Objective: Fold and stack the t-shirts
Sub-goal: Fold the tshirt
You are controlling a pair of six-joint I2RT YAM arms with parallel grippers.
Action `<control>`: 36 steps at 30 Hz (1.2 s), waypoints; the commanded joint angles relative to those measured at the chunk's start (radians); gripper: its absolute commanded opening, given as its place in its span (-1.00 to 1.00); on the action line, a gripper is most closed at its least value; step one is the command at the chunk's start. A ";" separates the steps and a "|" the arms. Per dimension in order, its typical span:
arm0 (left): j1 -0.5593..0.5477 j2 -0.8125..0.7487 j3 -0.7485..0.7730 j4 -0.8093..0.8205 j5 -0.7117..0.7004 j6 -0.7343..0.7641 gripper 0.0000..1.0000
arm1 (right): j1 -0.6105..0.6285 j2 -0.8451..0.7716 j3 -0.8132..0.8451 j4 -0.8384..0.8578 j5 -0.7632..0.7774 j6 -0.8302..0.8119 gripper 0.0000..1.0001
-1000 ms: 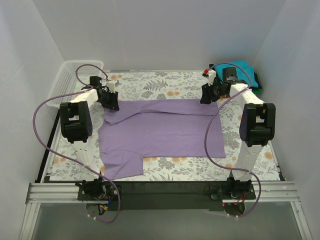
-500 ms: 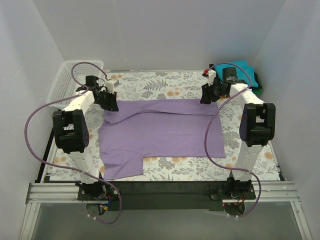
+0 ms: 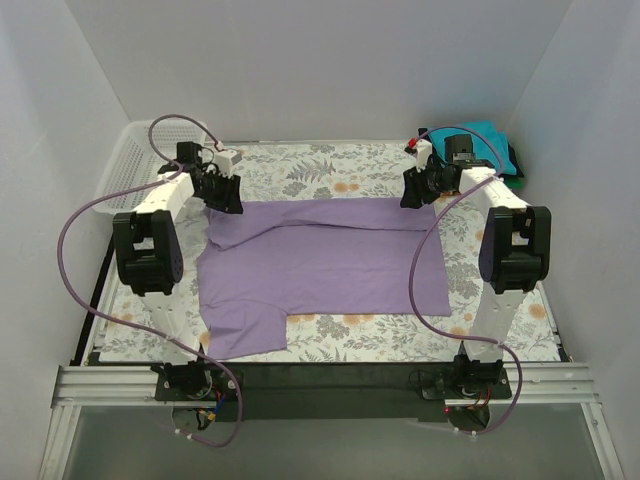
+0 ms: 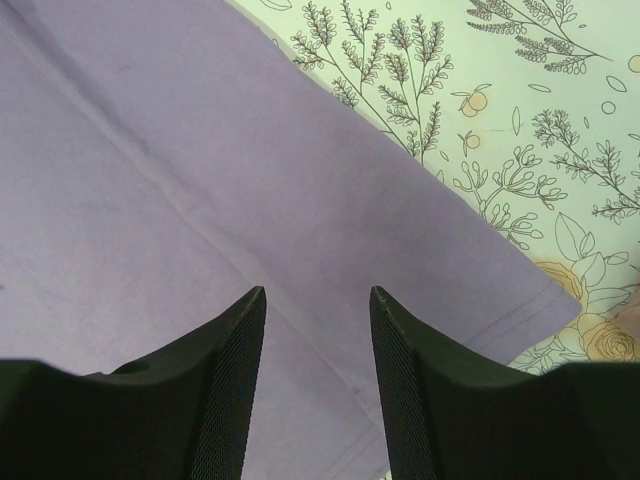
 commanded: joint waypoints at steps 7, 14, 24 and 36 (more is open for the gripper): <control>0.000 0.181 0.186 -0.013 -0.051 0.014 -0.18 | -0.003 -0.037 -0.016 -0.026 0.008 -0.023 0.09; 0.000 0.190 0.155 -0.023 -0.036 0.019 -0.19 | -0.003 -0.034 -0.022 -0.026 0.016 -0.032 0.08; -0.003 0.132 0.073 -0.033 -0.021 0.040 -0.52 | -0.004 -0.019 -0.002 -0.029 0.008 -0.020 0.08; -0.003 0.069 0.057 0.006 -0.054 0.020 -0.48 | -0.004 -0.025 -0.006 -0.032 -0.004 -0.017 0.08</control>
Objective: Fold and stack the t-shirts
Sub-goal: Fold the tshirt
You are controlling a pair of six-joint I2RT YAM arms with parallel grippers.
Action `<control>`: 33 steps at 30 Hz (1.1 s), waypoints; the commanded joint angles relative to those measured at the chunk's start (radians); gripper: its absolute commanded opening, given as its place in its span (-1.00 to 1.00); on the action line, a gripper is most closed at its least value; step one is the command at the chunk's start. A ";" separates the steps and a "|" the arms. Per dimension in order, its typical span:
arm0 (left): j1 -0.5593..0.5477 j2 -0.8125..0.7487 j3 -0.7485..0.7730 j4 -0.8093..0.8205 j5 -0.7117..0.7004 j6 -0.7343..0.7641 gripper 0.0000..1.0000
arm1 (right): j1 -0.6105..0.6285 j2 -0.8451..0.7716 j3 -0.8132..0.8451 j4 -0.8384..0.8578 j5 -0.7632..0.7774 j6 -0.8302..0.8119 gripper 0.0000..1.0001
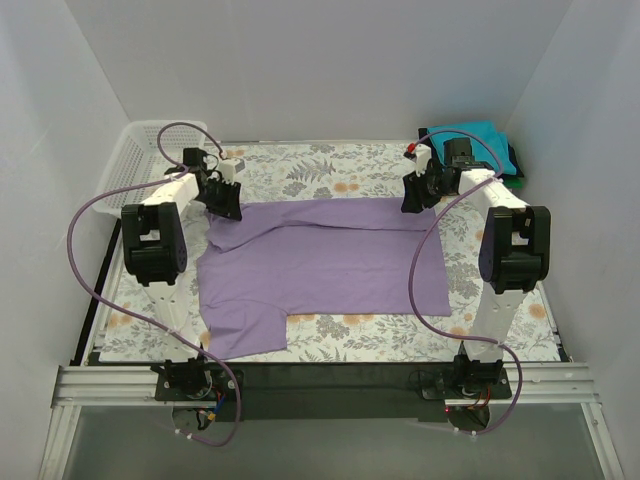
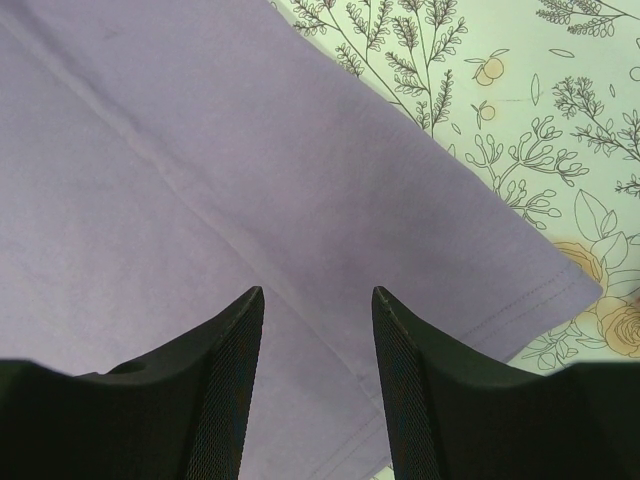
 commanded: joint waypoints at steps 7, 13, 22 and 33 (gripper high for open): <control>-0.002 -0.087 -0.003 -0.009 -0.004 0.010 -0.61 | -0.003 -0.025 0.018 -0.009 -0.015 0.002 0.08; -0.003 -0.073 0.005 -0.035 0.007 0.019 -0.85 | -0.004 -0.020 0.024 -0.011 -0.018 0.005 0.07; -0.012 -0.204 -0.045 -0.113 0.110 0.062 -1.00 | -0.004 -0.031 0.021 -0.015 -0.016 -0.001 0.06; -0.081 -0.467 -0.369 -0.253 0.199 0.220 -0.78 | -0.006 -0.030 0.027 -0.021 -0.018 -0.008 0.05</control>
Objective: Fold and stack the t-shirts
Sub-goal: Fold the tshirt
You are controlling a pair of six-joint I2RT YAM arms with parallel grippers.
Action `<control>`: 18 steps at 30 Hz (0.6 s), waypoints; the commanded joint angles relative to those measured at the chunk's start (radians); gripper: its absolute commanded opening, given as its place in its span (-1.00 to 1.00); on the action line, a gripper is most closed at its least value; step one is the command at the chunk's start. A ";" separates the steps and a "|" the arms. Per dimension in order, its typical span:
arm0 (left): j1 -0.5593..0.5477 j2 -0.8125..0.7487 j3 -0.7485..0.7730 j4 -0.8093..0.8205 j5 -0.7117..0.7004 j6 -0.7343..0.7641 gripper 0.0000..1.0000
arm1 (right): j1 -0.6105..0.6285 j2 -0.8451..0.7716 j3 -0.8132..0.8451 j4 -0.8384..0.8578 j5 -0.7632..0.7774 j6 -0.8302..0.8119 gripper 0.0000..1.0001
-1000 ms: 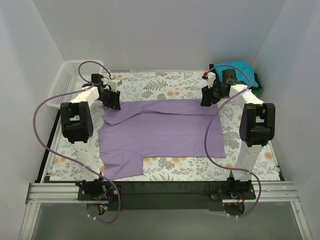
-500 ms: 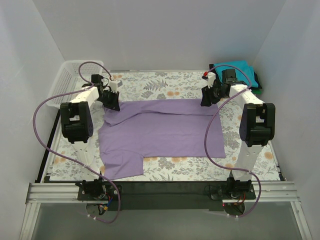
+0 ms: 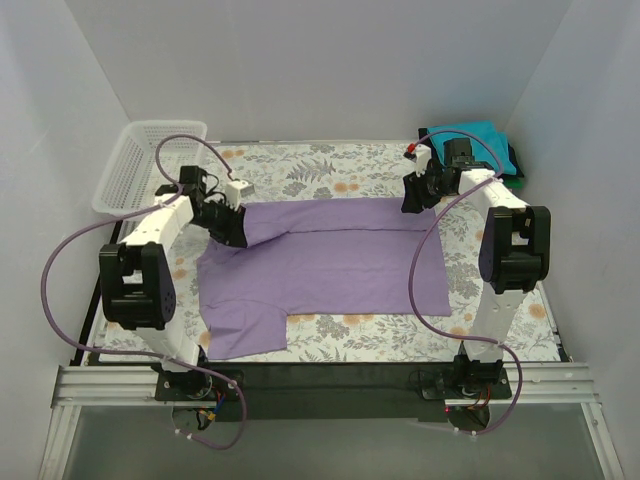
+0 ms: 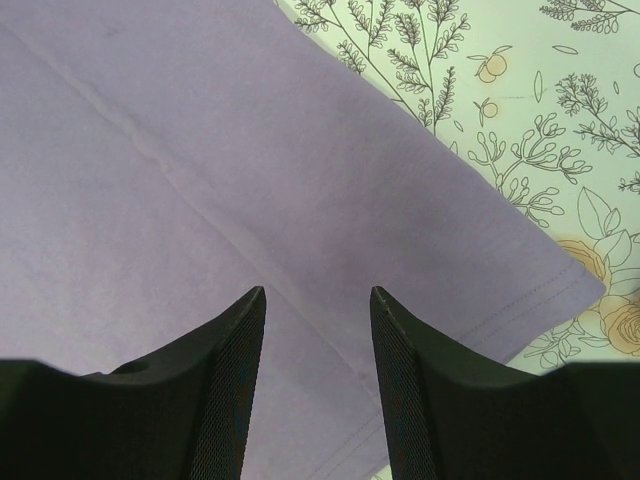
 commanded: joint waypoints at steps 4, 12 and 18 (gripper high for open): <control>-0.082 -0.142 -0.156 -0.117 0.091 0.137 0.07 | -0.006 -0.020 0.033 -0.024 -0.013 -0.011 0.06; -0.033 -0.149 -0.093 -0.046 0.119 -0.023 0.08 | -0.006 -0.019 0.039 -0.035 0.001 -0.020 0.06; -0.011 -0.038 -0.017 0.197 -0.036 -0.280 -0.10 | -0.006 0.007 0.054 -0.067 0.058 -0.032 -0.02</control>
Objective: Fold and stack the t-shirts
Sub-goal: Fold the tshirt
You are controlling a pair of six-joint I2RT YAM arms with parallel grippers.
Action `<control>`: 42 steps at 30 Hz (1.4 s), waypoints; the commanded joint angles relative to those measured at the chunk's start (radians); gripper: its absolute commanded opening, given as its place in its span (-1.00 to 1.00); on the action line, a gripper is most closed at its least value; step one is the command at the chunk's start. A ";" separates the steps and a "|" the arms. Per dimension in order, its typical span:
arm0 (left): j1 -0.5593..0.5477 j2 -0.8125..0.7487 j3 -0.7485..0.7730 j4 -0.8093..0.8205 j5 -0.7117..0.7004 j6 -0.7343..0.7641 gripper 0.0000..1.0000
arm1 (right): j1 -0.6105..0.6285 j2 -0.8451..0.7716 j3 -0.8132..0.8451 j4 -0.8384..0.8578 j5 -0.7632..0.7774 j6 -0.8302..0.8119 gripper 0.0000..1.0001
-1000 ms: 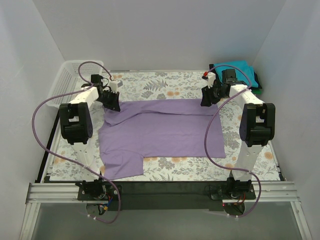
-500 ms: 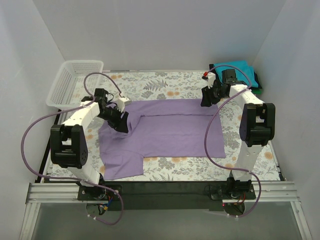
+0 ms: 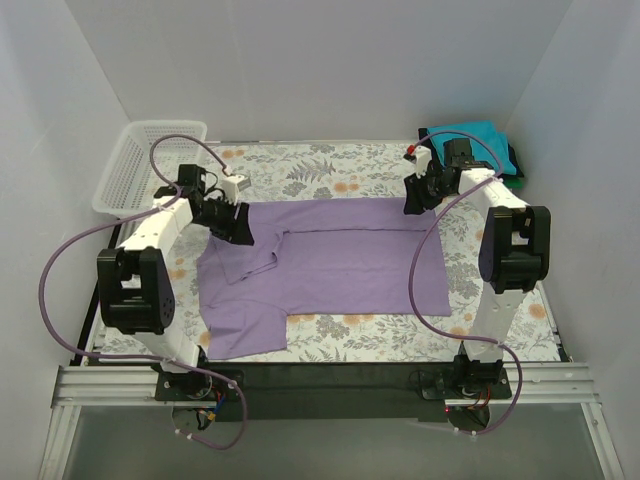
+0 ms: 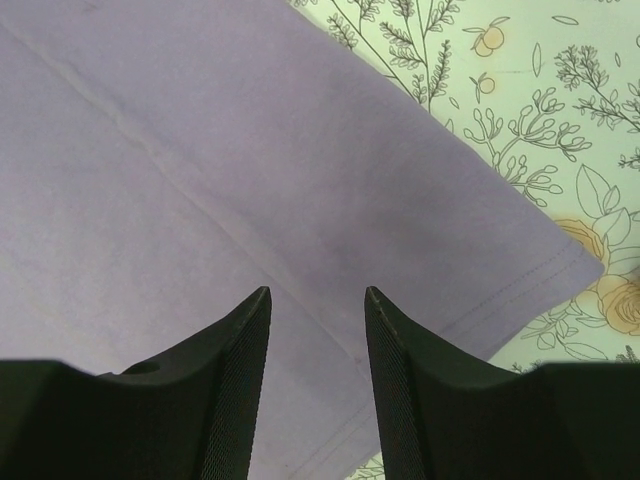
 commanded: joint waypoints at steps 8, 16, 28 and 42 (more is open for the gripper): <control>-0.067 0.153 0.081 0.247 -0.152 -0.284 -0.17 | -0.006 0.063 0.060 -0.062 0.124 -0.031 -0.10; -0.221 0.186 0.000 0.254 -0.209 -0.279 -0.25 | -0.008 0.074 0.073 -0.072 0.124 -0.032 -0.10; -0.255 0.106 0.046 0.178 -0.088 -0.259 -0.42 | -0.006 0.059 0.085 -0.095 0.118 -0.037 -0.13; -0.051 0.169 0.062 0.298 -0.419 -0.431 -0.30 | 0.034 0.120 0.111 -0.182 0.275 -0.045 -0.31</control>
